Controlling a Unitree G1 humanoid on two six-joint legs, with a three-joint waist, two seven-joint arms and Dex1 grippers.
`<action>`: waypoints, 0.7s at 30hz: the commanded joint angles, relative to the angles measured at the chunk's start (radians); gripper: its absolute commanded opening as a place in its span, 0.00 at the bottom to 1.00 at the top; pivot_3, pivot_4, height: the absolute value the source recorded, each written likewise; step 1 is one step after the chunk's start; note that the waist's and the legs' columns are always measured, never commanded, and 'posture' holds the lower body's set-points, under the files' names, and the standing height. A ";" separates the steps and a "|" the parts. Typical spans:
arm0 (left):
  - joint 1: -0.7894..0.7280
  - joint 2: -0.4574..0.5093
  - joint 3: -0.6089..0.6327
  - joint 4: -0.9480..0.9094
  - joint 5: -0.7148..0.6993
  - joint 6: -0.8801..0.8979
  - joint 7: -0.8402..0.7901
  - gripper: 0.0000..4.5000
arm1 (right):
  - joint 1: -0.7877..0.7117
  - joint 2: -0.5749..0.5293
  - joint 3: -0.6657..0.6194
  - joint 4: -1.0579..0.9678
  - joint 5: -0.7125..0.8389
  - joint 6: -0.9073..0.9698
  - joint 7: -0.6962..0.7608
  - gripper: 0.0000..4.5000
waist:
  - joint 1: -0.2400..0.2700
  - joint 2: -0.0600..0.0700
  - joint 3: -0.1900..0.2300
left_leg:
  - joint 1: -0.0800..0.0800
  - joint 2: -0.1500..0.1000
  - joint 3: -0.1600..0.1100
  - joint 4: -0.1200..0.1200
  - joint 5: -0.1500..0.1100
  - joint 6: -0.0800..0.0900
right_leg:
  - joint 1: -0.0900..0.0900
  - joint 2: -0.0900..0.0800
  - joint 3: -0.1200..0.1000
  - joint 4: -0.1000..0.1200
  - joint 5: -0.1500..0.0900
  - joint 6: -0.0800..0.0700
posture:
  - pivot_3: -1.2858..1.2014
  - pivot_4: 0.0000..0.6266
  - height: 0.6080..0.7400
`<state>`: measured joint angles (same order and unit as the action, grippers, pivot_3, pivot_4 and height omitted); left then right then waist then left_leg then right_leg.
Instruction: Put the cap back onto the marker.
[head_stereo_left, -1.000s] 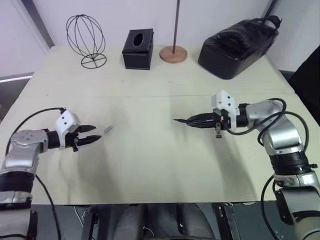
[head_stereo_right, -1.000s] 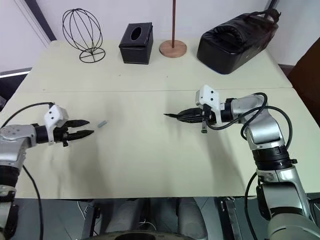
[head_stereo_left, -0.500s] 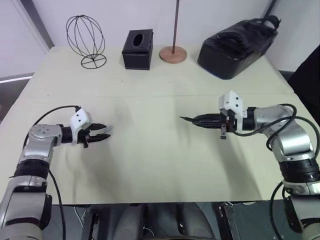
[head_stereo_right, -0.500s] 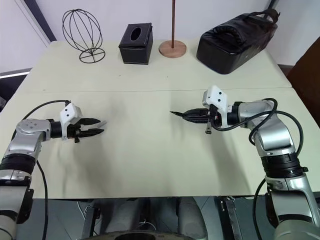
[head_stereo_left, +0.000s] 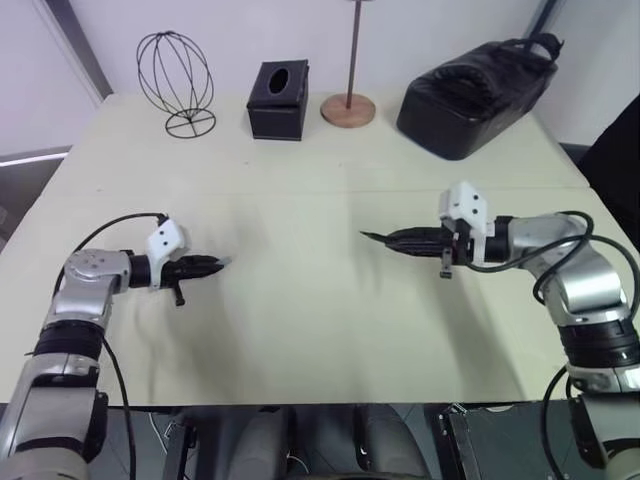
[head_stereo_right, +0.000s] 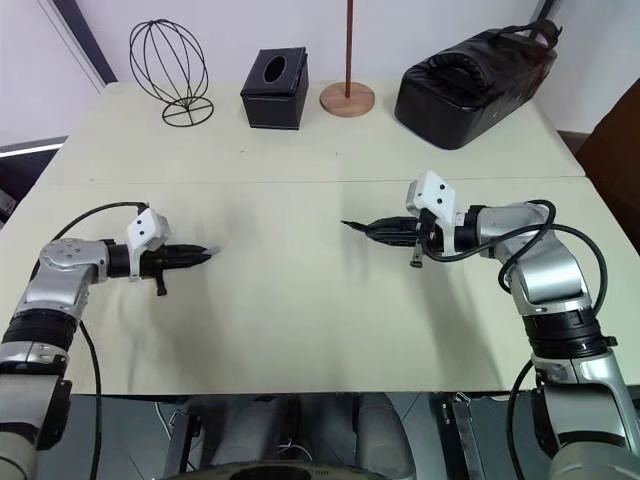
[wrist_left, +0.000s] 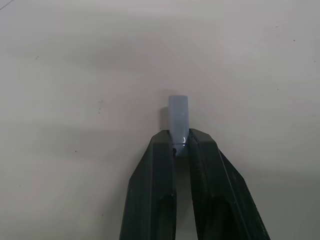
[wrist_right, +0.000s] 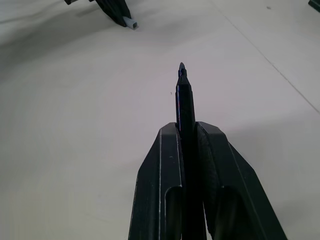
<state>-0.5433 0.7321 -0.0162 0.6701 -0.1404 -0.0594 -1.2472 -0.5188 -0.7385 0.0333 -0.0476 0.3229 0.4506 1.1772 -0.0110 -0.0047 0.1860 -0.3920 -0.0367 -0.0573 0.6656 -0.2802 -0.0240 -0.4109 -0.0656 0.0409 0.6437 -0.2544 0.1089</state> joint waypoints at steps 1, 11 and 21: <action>0.024 -0.004 -0.021 -0.007 0.025 0.013 0.007 0.01 | -0.006 -0.007 -0.020 -0.038 0.018 -0.015 -0.009 0.00 | 0.000 0.000 0.000 | 0.000 0.000 0.000 0.000 0.000 0.000 | 0.000 0.000 0.000 0.000 0.000 0.000 | 0.52 0.24 1.00; -0.071 0.015 -0.003 -0.075 -0.002 -0.004 -0.017 0.01 | -0.034 -0.048 0.001 -0.009 -0.014 -0.067 0.021 0.00 | 0.001 -0.001 0.001 | 0.000 0.000 0.000 0.001 0.000 0.000 | 0.000 0.000 0.000 0.001 0.000 0.000 | 0.52 0.24 1.00; -0.325 -0.019 -0.107 -0.173 0.029 -0.073 -0.164 0.01 | -0.190 -0.055 0.106 0.071 -0.095 -0.175 0.106 0.00 | -0.006 -0.004 0.003 | -0.001 0.000 0.001 0.001 0.000 0.000 | -0.002 0.002 0.000 0.001 0.000 0.000 | 0.52 0.24 1.00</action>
<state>-0.8446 0.7173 -0.1104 0.5114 -0.1168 -0.1049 -1.3967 -0.6839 -0.7968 0.1288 0.0262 0.2382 0.3093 1.2720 -0.0172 -0.0090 0.1888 -0.3934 -0.0366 -0.0567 0.6664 -0.2800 -0.0242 -0.4127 -0.0638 0.0412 0.6448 -0.2546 0.1089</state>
